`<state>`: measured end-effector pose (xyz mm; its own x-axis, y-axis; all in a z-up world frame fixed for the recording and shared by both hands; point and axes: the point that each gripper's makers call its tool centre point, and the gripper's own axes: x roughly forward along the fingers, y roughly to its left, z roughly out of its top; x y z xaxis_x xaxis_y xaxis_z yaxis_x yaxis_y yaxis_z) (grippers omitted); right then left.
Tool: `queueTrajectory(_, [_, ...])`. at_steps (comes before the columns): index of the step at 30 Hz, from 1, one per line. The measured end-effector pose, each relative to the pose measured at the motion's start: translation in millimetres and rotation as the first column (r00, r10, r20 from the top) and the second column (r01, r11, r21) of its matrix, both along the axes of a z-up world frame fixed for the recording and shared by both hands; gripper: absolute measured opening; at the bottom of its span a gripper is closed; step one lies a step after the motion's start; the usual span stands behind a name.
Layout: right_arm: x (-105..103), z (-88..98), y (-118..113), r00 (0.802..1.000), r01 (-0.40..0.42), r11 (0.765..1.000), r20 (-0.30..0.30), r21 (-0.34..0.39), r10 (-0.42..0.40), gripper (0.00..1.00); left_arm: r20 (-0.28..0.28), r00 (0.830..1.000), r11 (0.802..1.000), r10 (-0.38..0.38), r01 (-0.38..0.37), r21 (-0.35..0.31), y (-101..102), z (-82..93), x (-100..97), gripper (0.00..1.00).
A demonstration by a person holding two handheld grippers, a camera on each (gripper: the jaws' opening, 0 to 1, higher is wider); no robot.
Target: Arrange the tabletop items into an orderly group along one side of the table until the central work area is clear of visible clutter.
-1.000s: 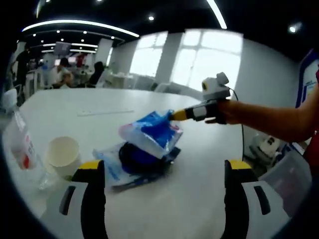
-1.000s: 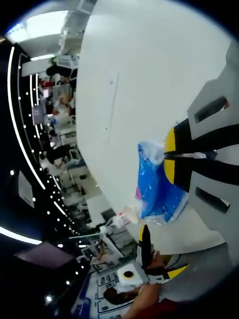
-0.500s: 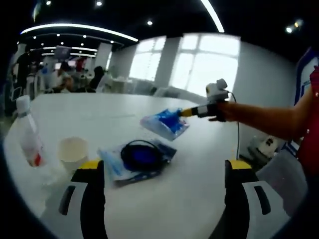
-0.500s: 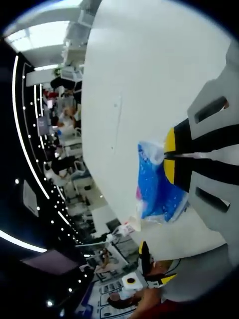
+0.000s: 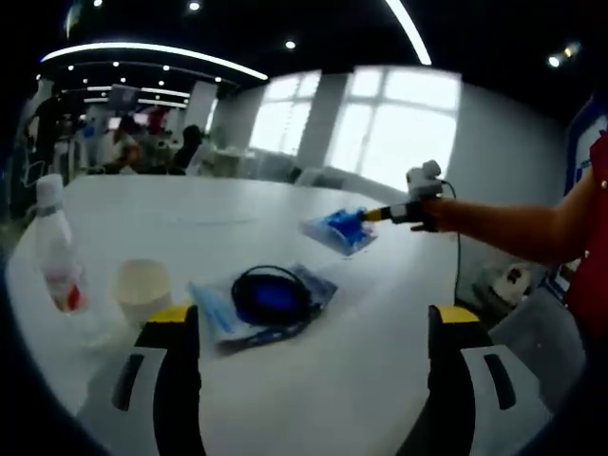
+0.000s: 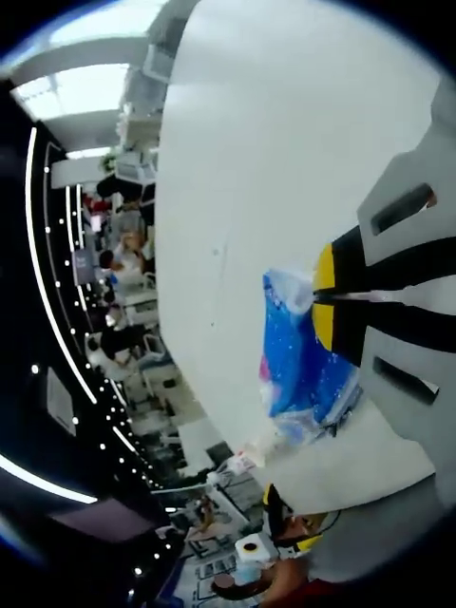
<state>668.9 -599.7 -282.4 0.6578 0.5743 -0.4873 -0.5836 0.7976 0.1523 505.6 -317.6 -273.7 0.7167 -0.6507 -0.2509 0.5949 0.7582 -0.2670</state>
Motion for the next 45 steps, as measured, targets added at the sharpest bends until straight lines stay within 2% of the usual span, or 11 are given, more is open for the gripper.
queueTrajectory(10, [1, -30.2, -19, 0.999, 0.019, 0.999, -0.042, -0.034, -0.020, 0.02, -0.010, 1.000, 1.000, 0.007, -0.007, 0.001, 1, -3.4, 0.7, 0.97])
queueTrajectory(19, [0, -52.3, -26, 0.997, 0.027, 0.998, -0.073, -0.049, -0.030, 0.02, -0.021, 1.000, 1.000, 0.017, -0.016, 0.006, 4, -6.8, 1.1, 0.96])
queueTrajectory(30, [2, -70.9, -33, 0.994, 0.046, 0.998, -0.100, -0.046, -0.051, 0.02, -0.034, 0.999, 1.000, 0.021, -0.020, 0.015, 5, -11.0, 0.3, 0.95])
queueTrajectory(45, [6, -82.6, -39, 0.992, 0.055, 0.996, -0.106, -0.065, -0.062, 0.03, -0.046, 0.999, 0.999, 0.025, -0.024, 0.023, 7, -14.7, 0.3, 0.94])
